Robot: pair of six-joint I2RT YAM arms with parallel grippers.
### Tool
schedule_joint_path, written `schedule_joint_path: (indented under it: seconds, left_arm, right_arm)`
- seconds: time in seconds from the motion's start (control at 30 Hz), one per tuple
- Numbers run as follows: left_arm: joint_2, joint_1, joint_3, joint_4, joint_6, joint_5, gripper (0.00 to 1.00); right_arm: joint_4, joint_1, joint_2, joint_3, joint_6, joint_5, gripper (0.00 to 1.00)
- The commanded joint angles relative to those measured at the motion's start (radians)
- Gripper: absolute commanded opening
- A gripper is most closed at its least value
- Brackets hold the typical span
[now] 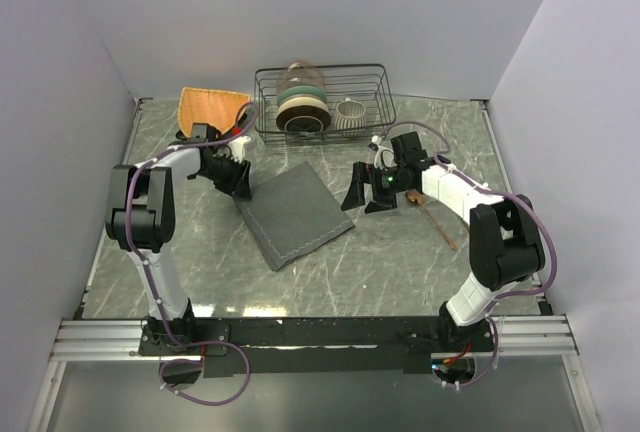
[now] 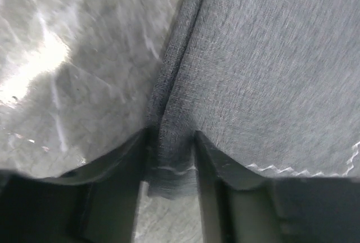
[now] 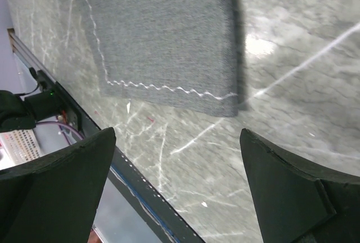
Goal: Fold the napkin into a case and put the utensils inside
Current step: Rotate the square-folded napkin at the center of the board, then pick up the top corner of the square folded napkin from the center of the board.
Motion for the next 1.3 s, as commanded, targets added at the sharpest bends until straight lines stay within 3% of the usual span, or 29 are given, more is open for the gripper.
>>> schedule_joint_path:
  seconds: [0.0, 0.1, 0.27, 0.33, 0.37, 0.47, 0.53, 0.63, 0.77, 1.03, 1.27]
  left_arm:
    - [-0.049, -0.013, -0.079, -0.062, 0.062, 0.003, 0.37]
    - [-0.135, -0.042, -0.170, -0.088, 0.051, 0.031, 0.22]
    - [-0.281, -0.101, -0.296, -0.076, -0.015, -0.015, 0.20]
    - [-0.309, -0.099, -0.281, -0.088, -0.043, -0.050, 0.25]
    - [-0.304, -0.099, -0.264, -0.113, -0.035, -0.067, 0.43]
    - [-0.321, -0.055, -0.205, -0.180, 0.046, -0.032, 0.61]
    - [-0.417, 0.016, -0.201, -0.164, 0.156, 0.066, 0.63]
    - [-0.551, -0.010, -0.230, -0.182, 0.392, 0.144, 0.63]
    - [-0.663, -0.200, -0.340, -0.119, 0.471, 0.120, 0.56]
    - [-0.763, -0.596, -0.603, 0.215, 0.460, 0.030, 0.49]
    - [-0.705, -0.772, -0.649, 0.343, 0.467, -0.069, 0.45]
  right_arm:
    - [-0.040, -0.030, -0.022, 0.039, -0.058, 0.009, 1.00]
    - [-0.046, -0.044, -0.028, 0.031, -0.070, 0.010, 1.00]
    - [-0.046, -0.049, -0.016, 0.034, -0.098, 0.015, 1.00]
    - [-0.048, -0.050, -0.005, 0.042, -0.113, 0.021, 1.00]
    - [-0.054, -0.050, 0.010, 0.054, -0.118, 0.024, 1.00]
    - [-0.068, -0.049, 0.041, 0.097, -0.136, 0.026, 1.00]
    - [-0.072, -0.049, 0.050, 0.119, -0.139, 0.021, 0.99]
    - [-0.048, -0.047, 0.053, 0.143, -0.119, 0.018, 0.90]
    - [0.006, -0.038, 0.080, 0.168, -0.079, 0.023, 0.73]
    - [0.089, 0.017, 0.128, 0.142, -0.033, 0.012, 0.38]
    - [0.162, 0.068, 0.170, 0.091, 0.007, 0.009, 0.28]
